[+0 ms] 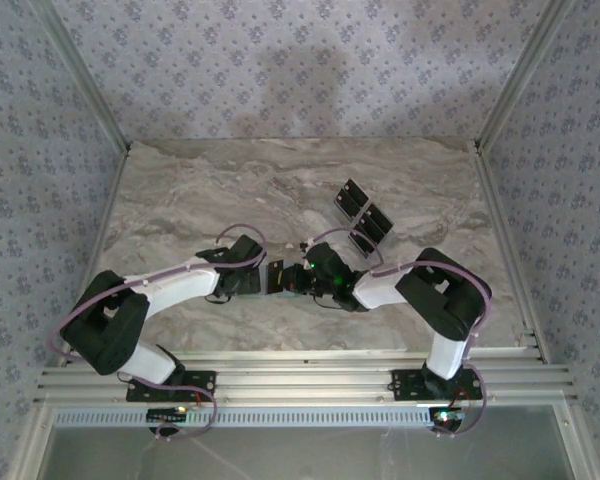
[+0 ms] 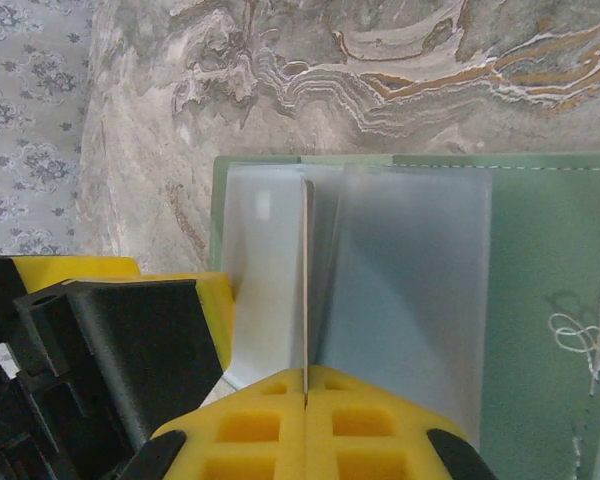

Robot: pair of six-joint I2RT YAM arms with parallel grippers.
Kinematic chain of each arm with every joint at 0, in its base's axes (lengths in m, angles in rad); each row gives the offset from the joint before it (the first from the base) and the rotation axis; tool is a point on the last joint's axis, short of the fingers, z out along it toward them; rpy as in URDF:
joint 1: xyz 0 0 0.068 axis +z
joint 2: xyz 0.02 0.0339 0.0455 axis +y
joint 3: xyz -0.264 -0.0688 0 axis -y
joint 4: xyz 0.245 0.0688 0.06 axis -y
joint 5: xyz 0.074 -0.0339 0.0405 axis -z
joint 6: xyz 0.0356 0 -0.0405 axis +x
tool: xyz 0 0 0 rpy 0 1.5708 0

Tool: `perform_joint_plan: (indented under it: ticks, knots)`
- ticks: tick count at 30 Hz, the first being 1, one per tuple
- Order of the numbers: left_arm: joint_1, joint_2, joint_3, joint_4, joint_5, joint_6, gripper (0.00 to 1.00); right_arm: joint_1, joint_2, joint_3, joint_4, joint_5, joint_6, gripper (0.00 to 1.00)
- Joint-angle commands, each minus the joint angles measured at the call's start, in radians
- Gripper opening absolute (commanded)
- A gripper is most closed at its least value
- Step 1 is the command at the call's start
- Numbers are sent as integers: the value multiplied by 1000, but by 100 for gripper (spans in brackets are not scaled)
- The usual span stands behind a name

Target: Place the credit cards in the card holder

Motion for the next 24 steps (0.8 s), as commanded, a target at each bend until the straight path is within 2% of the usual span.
perform_joint_plan:
  ticks: [1, 24]
  knots:
    - [-5, -2, -25, -52, -16, -3, 99, 9, 21, -9, 31, 18, 17, 0]
    - [-5, -4, -34, -50, -13, -7, 99, 2, 100, -22, 111, -22, 72, 0]
